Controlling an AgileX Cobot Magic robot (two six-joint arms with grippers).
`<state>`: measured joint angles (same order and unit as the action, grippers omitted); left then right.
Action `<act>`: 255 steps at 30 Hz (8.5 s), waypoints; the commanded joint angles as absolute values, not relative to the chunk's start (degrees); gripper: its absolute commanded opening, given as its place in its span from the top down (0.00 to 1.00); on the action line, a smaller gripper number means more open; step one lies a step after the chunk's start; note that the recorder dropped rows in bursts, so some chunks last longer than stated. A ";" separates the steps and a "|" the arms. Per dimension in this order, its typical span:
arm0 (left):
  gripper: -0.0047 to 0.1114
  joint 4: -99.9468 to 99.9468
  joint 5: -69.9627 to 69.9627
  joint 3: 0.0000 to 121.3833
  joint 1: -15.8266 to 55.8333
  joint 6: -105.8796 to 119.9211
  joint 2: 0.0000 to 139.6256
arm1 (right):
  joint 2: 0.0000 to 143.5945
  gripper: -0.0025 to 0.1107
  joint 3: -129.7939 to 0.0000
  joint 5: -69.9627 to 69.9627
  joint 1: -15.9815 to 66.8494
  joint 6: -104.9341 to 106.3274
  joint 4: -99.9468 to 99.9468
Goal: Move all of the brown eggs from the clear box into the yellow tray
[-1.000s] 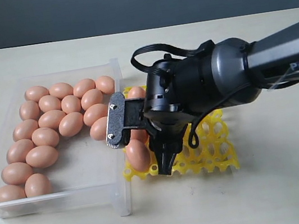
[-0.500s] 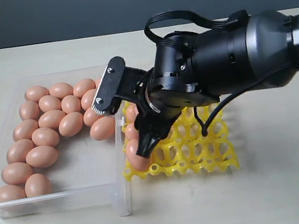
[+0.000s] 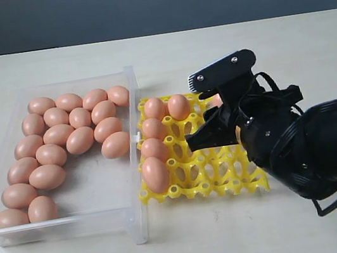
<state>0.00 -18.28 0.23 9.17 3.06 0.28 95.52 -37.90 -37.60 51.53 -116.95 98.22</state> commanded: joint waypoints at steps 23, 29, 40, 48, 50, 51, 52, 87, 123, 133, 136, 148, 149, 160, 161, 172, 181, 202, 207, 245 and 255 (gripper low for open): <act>0.96 0.00 -17.69 0.00 9.24 3.01 0.00 | 94.91 0.98 -54.10 13.36 32.62 -110.98 93.45; 0.96 0.00 -17.69 0.00 9.24 3.01 0.00 | 94.91 0.98 -50.98 8.74 32.74 -98.98 89.88; 0.96 0.00 -17.69 0.00 9.24 3.01 0.00 | 96.51 0.98 -50.08 6.26 32.62 -62.59 33.31; 0.96 0.00 -17.69 0.00 9.24 3.01 0.00 | 94.39 0.98 -48.72 -3.61 33.00 -57.12 30.04; 0.96 0.00 -17.69 0.00 9.24 3.01 0.00 | 94.16 0.98 -47.74 -1.98 33.80 -51.45 30.29; 0.96 0.00 -17.69 0.00 9.24 3.01 0.00 | 94.11 0.98 -47.22 -1.38 34.35 -49.21 30.29; 0.96 0.00 -17.69 0.00 9.24 3.01 0.00 | 94.11 0.98 -46.67 -0.57 34.47 -47.82 30.41; 0.96 0.00 -17.69 0.00 9.24 3.01 0.00 | 105.10 0.98 -38.46 29.88 34.73 -13.89 10.92; 0.96 0.00 -17.69 0.00 9.24 3.01 0.00 | 86.08 0.47 -40.75 9.72 39.34 -6.03 6.22; 0.96 0.00 -17.69 0.00 9.24 3.01 0.00 | 101.48 0.58 -69.74 -17.94 48.71 -0.63 10.00; 0.96 0.00 -17.69 0.00 9.24 3.01 0.00 | 109.12 0.58 -79.25 -28.84 50.20 5.65 10.00; 0.96 0.00 -17.69 0.00 9.24 3.01 0.00 | 121.35 0.58 -89.43 -38.84 53.68 13.51 16.70; 0.96 0.00 -17.69 0.00 9.24 3.01 0.00 | 121.47 0.58 -89.43 -38.60 53.83 14.02 17.40; 0.96 0.00 -17.69 0.00 9.24 3.01 0.00 | 123.72 0.58 -89.43 -33.94 54.36 21.23 18.02; 0.96 0.00 -17.69 0.00 9.24 3.01 0.00 | 124.50 0.58 -89.43 -33.94 54.36 21.23 18.04; 0.96 0.00 -17.69 0.00 9.24 3.01 0.00 | 128.36 0.74 -89.43 -33.91 54.36 20.81 18.74; 0.96 0.00 -17.69 0.00 9.24 3.01 0.00 | 127.34 0.86 -89.43 -34.44 54.36 20.54 18.63; 0.96 0.00 -17.69 0.00 9.24 3.01 0.00 | 125.48 0.60 -92.49 -43.74 54.40 18.25 14.41; 0.96 0.00 -17.69 0.00 9.24 3.01 0.00 | 125.48 0.60 -92.49 -45.57 55.13 18.60 14.50; 0.96 0.00 -17.69 0.00 9.24 3.01 0.00 | 130.13 0.42 -92.27 -40.57 55.40 19.43 17.64; 0.96 0.00 -17.69 0.00 9.24 3.01 0.00 | 130.02 0.98 -92.27 -40.68 55.40 19.43 18.77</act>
<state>0.00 -18.28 0.23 9.17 3.06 0.28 129.09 -93.07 -39.03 55.56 19.34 17.99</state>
